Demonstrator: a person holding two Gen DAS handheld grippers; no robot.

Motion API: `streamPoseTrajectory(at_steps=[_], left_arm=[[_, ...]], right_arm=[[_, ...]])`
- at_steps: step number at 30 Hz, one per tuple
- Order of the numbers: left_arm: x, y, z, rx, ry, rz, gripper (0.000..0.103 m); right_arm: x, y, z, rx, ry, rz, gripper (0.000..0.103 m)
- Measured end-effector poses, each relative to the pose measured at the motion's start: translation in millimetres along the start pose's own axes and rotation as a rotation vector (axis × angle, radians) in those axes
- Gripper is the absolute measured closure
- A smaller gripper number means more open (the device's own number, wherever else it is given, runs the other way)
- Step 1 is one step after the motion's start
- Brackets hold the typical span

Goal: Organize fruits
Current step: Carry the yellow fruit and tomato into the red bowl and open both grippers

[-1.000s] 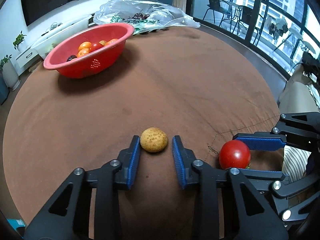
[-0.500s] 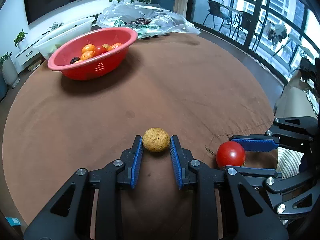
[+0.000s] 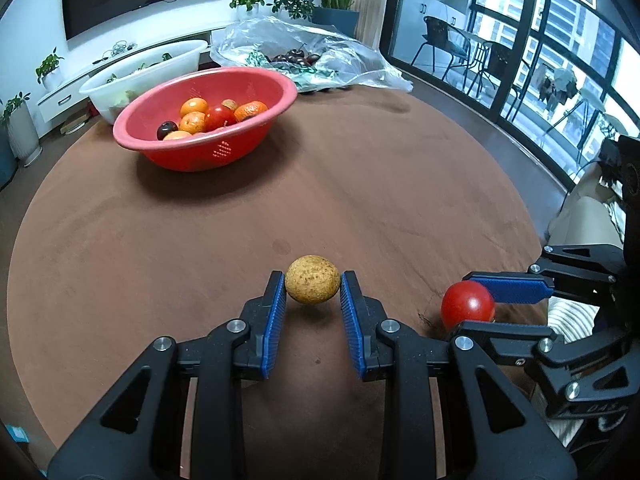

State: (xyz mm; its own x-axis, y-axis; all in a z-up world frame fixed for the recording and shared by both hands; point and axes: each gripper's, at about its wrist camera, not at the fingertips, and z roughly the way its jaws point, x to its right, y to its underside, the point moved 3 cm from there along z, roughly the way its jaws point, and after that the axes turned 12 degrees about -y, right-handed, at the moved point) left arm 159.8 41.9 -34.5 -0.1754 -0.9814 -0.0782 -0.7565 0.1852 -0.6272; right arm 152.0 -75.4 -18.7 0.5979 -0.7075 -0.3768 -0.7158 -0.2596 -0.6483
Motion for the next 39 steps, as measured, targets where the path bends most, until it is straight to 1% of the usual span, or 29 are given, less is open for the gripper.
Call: streamPoseTrajectory(at_steps=[4,10,15,19,21,26,30,34,39], left_arm=[[-9.2,-6.3,-1.5,0.004,0.011,-0.026,0.077],[-33.7,-25.8,0.3,0.012,0.015,-0.075,0.077],[-58.8,-53.1,2.9,0.031,0.010,-0.109,0.077],[-79.1,-82.3,7.3,0.050,0.007,-0.130,0.077],[-88.7,-96.7,11.8,0.060,-0.005,-0.135,0.077],[-111.4,-129.9,34.0,0.056,-0.019,-0.148,0.077],[-124.2,-149.5,56.3,0.044,-0.025,-0.152,0.077],[-132.6,-165.1,83.1,0.028,-0.024,-0.151,0.077],[-130.8,-176.9,111.1,0.009,-0.041,-0.136,0.077]], right_arm=[[2.2,-14.2,-0.5,0.014,-0.014,0.004,0.068],[7.4,-40.5,5.9,0.033,-0.038,0.011,0.068],[15.6,-72.4,14.5,0.055,-0.051,0.018,0.068],[24.3,-105.5,23.1,0.081,-0.056,0.014,0.068],[29.5,-123.3,29.0,0.092,-0.055,0.010,0.068],[45.5,-163.6,49.7,0.104,-0.050,0.009,0.068],[60.6,-188.7,70.9,0.099,-0.044,0.013,0.068],[74.0,-204.1,89.7,0.085,-0.043,0.016,0.068],[85.3,-215.7,107.3,0.073,-0.026,0.005,0.068]])
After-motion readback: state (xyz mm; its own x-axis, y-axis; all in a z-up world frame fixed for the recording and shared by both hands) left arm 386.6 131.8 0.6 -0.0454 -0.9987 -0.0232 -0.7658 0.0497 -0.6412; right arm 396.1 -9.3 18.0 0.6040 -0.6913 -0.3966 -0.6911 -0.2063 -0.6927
